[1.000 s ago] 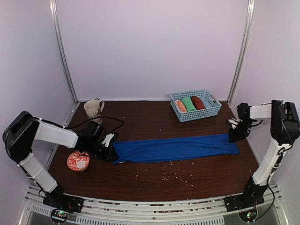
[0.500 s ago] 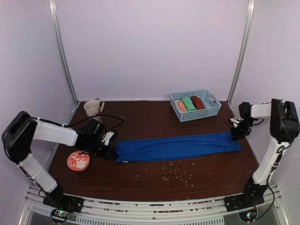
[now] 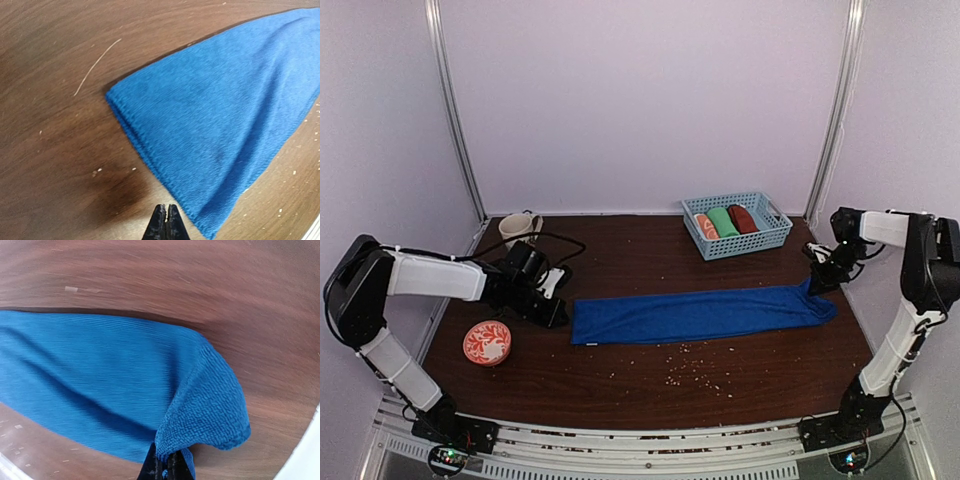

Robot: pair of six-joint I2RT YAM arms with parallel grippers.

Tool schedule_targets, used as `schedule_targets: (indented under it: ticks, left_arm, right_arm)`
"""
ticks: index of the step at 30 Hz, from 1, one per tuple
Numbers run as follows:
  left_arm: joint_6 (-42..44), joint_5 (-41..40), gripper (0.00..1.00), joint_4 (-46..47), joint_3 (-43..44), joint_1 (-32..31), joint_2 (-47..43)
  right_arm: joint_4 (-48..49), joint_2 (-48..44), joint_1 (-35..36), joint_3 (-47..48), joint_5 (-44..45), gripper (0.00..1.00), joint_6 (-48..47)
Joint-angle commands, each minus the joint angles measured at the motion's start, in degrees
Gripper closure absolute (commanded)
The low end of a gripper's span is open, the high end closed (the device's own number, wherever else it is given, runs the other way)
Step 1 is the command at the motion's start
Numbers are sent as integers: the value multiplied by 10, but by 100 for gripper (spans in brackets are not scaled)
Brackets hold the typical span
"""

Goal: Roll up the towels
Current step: Fold the towel at the center of the board.

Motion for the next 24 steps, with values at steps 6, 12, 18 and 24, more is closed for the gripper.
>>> schedule_targets:
  ticks: [6,12,18,24]
  left_arm:
    - [7,-49,100,-35,25,-1,13]
    - [6,-66,100,-52,33,6,21]
    - [-1,-60,100,-50,28,10,37]
    - [-13,-49,100,-39,22,10,45]
  right_arm:
    - [-97,-5,46,57,-159,100,3]
    - [-81,5,96,70,-208,100,29]
    - [-57,33,158,100,-252,100,71]
    - [-36,75,221,131,-284,100,110]
